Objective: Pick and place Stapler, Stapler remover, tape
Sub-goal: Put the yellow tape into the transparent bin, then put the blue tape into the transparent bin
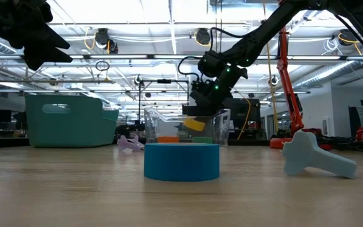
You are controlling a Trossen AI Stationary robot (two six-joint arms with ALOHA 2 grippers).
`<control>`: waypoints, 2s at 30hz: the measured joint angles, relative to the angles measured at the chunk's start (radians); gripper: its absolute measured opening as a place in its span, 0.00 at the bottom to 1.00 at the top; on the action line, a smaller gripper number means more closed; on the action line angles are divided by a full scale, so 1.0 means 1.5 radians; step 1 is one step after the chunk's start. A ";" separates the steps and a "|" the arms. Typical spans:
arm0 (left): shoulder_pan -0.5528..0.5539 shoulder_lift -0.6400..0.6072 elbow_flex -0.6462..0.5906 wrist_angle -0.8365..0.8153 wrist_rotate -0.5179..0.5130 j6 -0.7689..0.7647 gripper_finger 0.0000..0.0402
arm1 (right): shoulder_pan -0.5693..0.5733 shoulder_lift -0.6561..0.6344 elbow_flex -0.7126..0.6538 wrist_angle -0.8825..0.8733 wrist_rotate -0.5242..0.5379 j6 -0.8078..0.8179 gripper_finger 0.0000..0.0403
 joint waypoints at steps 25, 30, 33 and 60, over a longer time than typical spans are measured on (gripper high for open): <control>0.000 0.000 0.000 0.000 0.000 -0.001 0.50 | 0.031 -0.159 -0.002 0.055 -0.100 0.005 0.31; 0.000 0.000 0.000 0.002 0.000 0.001 0.50 | 0.108 -0.243 -0.003 0.029 -0.165 -0.008 0.26; 0.000 0.000 0.000 0.002 0.001 0.001 0.50 | 0.163 -0.272 -0.002 -0.016 -0.166 0.015 0.21; 0.000 0.000 0.000 0.024 0.013 -0.047 0.50 | 0.580 -0.176 -0.002 -0.141 -0.038 0.390 0.05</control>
